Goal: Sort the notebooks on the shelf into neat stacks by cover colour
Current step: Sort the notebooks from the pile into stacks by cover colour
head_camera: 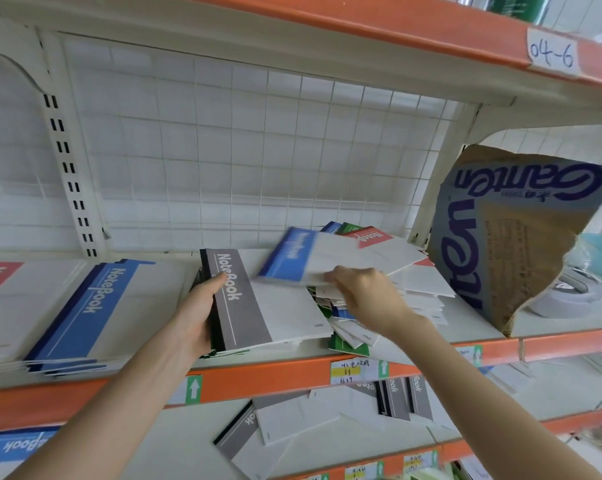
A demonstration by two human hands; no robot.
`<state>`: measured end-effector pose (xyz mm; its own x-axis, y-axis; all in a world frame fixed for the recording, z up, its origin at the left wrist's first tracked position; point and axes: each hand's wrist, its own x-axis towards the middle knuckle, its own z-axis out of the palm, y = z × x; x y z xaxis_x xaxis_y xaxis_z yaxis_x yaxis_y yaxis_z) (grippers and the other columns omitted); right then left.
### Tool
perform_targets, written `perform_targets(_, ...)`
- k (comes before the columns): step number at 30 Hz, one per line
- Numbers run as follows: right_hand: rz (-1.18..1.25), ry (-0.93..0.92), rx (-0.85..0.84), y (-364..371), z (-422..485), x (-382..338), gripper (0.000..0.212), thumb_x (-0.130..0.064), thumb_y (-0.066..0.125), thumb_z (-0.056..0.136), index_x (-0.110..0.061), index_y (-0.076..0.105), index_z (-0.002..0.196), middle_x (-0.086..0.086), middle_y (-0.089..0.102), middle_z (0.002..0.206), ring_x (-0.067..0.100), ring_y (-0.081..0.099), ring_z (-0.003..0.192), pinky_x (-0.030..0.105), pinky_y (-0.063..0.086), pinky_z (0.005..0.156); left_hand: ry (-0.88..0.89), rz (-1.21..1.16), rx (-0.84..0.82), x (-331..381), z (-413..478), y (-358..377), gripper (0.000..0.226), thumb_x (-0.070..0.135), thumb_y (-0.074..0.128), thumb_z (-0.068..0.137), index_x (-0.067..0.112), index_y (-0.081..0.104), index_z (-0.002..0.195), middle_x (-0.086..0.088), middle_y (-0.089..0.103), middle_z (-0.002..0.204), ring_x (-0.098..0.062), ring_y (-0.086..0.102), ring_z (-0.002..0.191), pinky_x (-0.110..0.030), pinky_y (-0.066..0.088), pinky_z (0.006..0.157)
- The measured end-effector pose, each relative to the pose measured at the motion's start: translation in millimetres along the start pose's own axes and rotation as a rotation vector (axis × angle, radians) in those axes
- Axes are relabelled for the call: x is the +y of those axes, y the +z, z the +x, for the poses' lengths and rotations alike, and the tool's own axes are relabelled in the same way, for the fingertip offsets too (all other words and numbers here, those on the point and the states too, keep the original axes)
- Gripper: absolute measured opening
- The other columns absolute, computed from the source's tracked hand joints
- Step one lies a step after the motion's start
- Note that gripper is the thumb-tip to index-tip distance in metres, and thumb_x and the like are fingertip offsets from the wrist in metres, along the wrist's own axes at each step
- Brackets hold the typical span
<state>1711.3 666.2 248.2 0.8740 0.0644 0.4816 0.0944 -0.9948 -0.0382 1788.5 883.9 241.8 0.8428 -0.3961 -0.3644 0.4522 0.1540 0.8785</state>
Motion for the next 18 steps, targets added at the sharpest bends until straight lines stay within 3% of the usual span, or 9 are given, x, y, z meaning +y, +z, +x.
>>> perform_targets(3, 0.207, -0.277, -0.128, 5.7, -14.4, -21.7, 0.029, -0.016, 0.042, 0.085, -0.005, 0.068, 0.093, 0.008, 0.072, 0.090, 0.028, 0.069, 0.076, 0.032, 0.055, 0.063, -0.019, -0.001, -0.019, -3.4, 1.5, 0.3, 0.024, 0.030, 0.051, 0.094, 0.012, 0.056, 0.110, -0.012, 0.065, 0.092, -0.025, 0.062, 0.072, -0.033, 0.044, 0.057)
perform_targets(6, 0.298, -0.324, -0.135, 1.3, -15.7, -28.6, 0.030, -0.022, 0.043, 0.088, -0.005, 0.067, 0.087, 0.009, 0.071, 0.094, 0.029, 0.066, 0.086, 0.034, 0.053, 0.073, -0.009, 0.030, 0.011, -5.0, 2.3, -5.0, 0.029, 0.018, 0.056, 0.091, 0.011, 0.053, 0.119, -0.012, 0.064, 0.093, -0.026, 0.061, 0.075, -0.034, 0.047, 0.055)
perform_targets(8, 0.311, -0.207, -0.017, -1.1, -10.4, -19.5, 0.032, -0.025, 0.043, 0.089, -0.005, 0.069, 0.087, 0.009, 0.070, 0.093, 0.028, 0.065, 0.087, 0.035, 0.052, 0.073, -0.007, 0.041, 0.013, -3.9, 2.1, -8.4, 0.029, 0.017, 0.056, 0.091, 0.012, 0.052, 0.119, -0.011, 0.064, 0.090, -0.025, 0.062, 0.075, -0.034, 0.049, 0.051)
perform_targets(10, 0.208, 0.073, 0.091, -1.8, -1.3, -2.1, 0.029, -0.025, 0.048, 0.092, -0.006, 0.068, 0.098, 0.007, 0.068, 0.104, 0.025, 0.062, 0.092, 0.029, 0.049, 0.074, -0.003, 0.040, 0.012, -2.6, 0.2, -9.7, 0.026, 0.017, 0.055, 0.092, 0.013, 0.051, 0.118, -0.009, 0.063, 0.089, -0.024, 0.061, 0.075, -0.034, 0.049, 0.051)
perform_targets(13, 0.010, 0.475, -0.099, -0.8, 11.7, 19.8, 0.037, -0.042, 0.049, 0.093, -0.009, 0.061, 0.105, 0.005, 0.061, 0.101, 0.024, 0.054, 0.089, 0.026, 0.037, 0.068, -0.002, 0.023, 0.018, -2.6, -2.6, -10.7, 0.026, 0.017, 0.055, 0.092, 0.013, 0.051, 0.117, -0.009, 0.064, 0.090, -0.024, 0.062, 0.074, -0.030, 0.051, 0.041)
perform_targets(15, -0.070, 0.541, -0.184, 1.6, 15.5, 23.2, 0.039, -0.047, 0.045, 0.092, -0.011, 0.056, 0.100, 0.002, 0.057, 0.090, 0.023, 0.049, 0.080, 0.028, 0.035, 0.065, -0.001, 0.013, 0.021, -3.5, -3.9, -11.3, 0.031, 0.018, 0.056, 0.092, 0.012, 0.051, 0.121, -0.010, 0.064, 0.092, -0.024, 0.062, 0.076, -0.033, 0.050, 0.048)
perform_targets(18, -0.138, 0.549, -0.166, 0.2, 16.0, 18.8, 0.031, -0.037, 0.038, 0.096, -0.010, 0.053, 0.091, 0.005, 0.053, 0.081, 0.024, 0.047, 0.073, 0.028, 0.033, 0.062, 0.002, 0.003, 0.024, -4.7, -5.0, -11.4, 0.035, 0.018, 0.056, 0.091, 0.011, 0.050, 0.125, -0.010, 0.065, 0.092, -0.025, 0.062, 0.077, -0.035, 0.046, 0.055)
